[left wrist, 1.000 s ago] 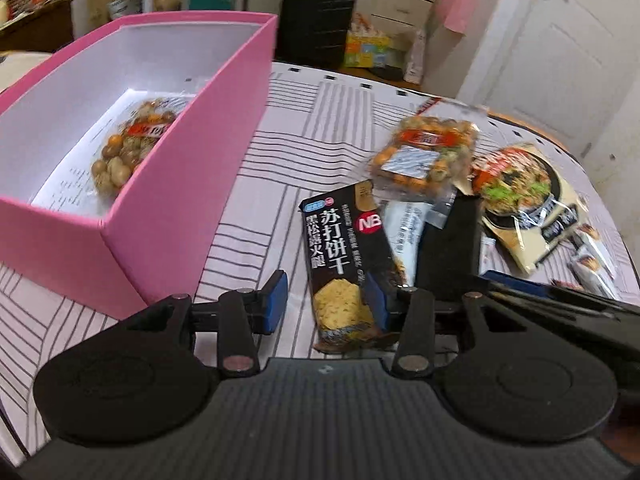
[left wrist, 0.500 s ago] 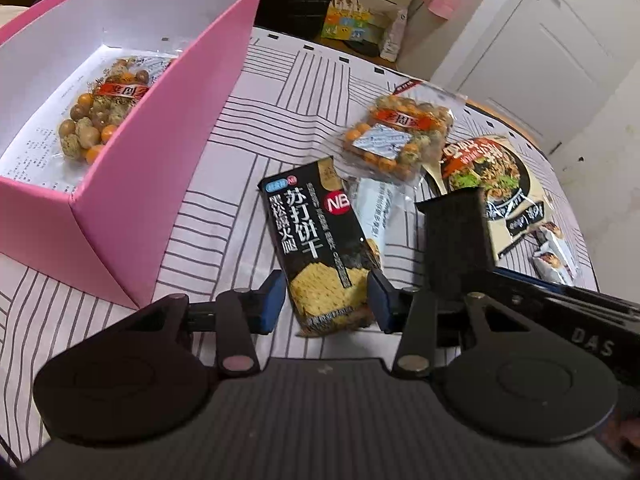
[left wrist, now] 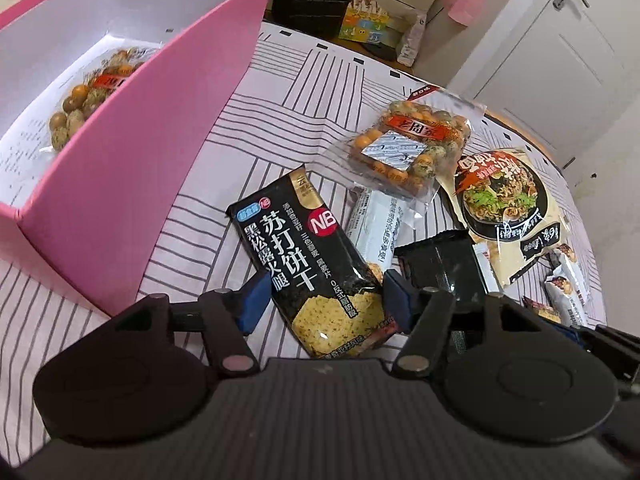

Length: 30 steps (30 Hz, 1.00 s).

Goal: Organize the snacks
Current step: 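Grasp the NB cracker pack with the left gripper while the right grasps the black bar, then carry the cracker pack and black bar into the pink box and release both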

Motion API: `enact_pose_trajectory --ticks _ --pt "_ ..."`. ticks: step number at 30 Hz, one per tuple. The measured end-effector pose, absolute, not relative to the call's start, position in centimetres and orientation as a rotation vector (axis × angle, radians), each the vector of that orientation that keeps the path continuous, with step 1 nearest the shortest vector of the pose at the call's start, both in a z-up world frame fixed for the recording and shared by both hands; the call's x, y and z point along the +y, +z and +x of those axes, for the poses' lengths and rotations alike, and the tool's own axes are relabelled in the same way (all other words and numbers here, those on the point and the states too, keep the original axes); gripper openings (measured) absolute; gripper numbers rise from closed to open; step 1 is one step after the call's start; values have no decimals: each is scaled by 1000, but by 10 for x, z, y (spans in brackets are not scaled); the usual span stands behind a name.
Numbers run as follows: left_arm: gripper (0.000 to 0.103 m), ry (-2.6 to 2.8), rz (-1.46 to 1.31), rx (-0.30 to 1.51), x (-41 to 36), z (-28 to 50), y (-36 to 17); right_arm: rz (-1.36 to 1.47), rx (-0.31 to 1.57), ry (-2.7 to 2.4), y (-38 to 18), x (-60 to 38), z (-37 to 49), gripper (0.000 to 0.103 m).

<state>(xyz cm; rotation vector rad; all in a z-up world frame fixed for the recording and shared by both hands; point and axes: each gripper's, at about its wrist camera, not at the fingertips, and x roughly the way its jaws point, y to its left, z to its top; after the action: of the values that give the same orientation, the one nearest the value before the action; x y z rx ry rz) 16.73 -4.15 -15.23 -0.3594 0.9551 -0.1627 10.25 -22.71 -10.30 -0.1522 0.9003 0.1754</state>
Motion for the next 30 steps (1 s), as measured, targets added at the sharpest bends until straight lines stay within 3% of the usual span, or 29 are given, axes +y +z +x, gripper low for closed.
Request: enact_pose_trajectory --ticks 5,12,14,17,30 --pt "55 -180 -390 962 -35 165 -152 -261 889 235 -108 -210 96 57" --pt "57 -197 -370 955 -36 160 -153 -545 817 143 -139 -176 97 67" --pt "59 -179 -394 967 -35 162 -154 -599 791 128 -145 -171 96 67" --pt "61 -162 -437 999 -32 169 -158 -614 776 134 -143 -170 93 56" --pt "54 -186 -450 1014 -27 162 -150 -203 844 126 -103 -208 84 54"
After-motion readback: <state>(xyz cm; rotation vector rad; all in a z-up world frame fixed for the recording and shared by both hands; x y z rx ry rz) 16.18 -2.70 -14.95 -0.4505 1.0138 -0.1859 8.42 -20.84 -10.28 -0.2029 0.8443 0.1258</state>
